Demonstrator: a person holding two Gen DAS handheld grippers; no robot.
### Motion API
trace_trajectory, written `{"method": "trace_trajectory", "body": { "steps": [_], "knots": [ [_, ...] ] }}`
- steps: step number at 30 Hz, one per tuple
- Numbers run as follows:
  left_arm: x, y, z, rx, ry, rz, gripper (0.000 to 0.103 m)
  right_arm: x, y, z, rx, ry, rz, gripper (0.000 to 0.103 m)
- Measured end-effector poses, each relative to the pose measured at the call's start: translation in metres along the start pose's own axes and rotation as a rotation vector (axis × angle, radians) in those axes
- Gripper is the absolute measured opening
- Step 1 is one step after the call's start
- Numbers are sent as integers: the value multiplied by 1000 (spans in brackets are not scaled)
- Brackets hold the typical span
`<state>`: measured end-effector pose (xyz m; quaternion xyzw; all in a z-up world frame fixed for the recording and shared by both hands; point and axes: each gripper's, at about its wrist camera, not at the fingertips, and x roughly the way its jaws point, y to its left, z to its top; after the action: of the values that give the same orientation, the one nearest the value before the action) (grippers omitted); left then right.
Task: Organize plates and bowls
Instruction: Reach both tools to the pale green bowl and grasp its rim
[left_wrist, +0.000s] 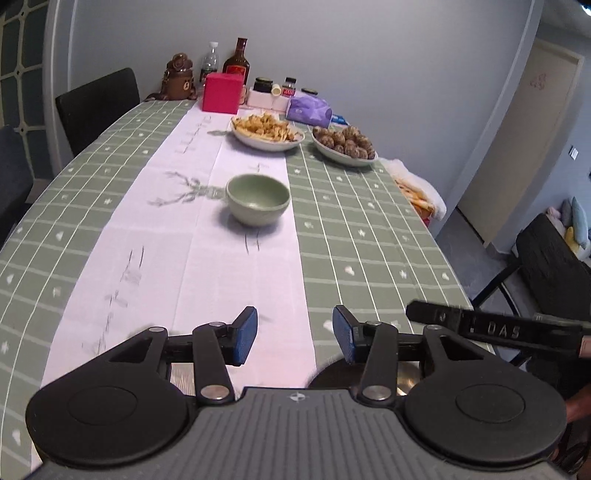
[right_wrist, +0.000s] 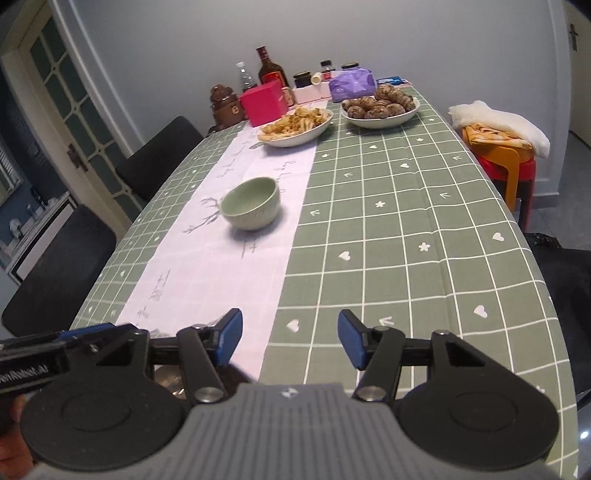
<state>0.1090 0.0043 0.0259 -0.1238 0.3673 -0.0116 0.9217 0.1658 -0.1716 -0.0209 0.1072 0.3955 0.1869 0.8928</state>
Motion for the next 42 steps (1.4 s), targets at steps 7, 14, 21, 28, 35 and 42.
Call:
{"method": "trace_trajectory", "body": {
  "steps": [7,14,21,28,35,42],
  "knots": [
    [36,24,26,-33,-6,38,57,16,-16,9,78,5,-31,57],
    [65,36,34,-40,15,94,57,26,-19,11,53,13,-48,58],
    [89,54,52,-127,8,72,57,48,-23,26,91,44,-40,58],
    [114,62,76,-121,17,108,57,79,-16,57,144,89,2,58],
    [136,71,99,-125,30,109,57,120,9,98,167,179,28,58],
    [161,88,110,-197,47,105,57,157,36,123,83,201,-28,52]
  ]
}}
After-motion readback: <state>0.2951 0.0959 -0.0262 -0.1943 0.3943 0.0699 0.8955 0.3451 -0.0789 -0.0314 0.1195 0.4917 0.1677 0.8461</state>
